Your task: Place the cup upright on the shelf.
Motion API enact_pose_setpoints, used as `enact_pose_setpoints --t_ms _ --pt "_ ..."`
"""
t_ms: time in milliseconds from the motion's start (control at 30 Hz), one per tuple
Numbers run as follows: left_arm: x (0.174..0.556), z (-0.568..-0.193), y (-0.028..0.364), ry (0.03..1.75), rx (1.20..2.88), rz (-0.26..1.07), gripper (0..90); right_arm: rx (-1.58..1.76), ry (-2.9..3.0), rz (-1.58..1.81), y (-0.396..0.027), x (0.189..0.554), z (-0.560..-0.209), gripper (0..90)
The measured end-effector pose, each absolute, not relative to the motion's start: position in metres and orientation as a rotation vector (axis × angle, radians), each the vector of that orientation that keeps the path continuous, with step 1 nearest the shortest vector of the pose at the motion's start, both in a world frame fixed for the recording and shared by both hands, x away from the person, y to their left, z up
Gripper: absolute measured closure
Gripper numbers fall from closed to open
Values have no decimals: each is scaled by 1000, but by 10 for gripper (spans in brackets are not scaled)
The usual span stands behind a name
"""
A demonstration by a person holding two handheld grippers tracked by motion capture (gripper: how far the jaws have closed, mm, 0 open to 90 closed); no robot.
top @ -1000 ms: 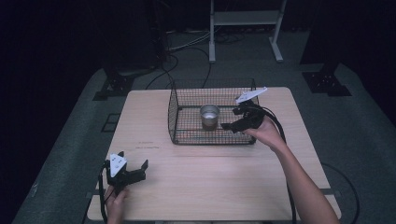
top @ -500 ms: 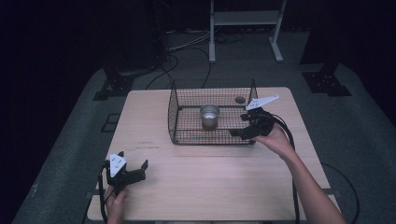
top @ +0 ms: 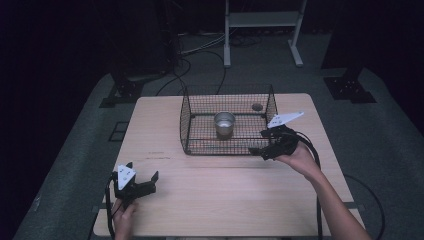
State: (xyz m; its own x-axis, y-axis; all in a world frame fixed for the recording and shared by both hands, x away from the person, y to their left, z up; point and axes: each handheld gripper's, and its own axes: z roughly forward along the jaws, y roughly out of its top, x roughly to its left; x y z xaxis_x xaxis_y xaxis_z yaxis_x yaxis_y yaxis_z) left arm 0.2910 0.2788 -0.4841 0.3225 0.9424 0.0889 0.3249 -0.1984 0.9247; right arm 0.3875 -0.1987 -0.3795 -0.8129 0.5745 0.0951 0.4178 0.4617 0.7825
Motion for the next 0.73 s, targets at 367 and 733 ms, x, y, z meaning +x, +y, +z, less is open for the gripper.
enact_pose_setpoints --t_ms 367,733 --pt "291 -484 279 1145 1726 887 0 901 2505 1309 -216 368 -389 126" --pt "291 -484 278 1150 1721 884 0 918 2511 1345 -220 351 -410 126"
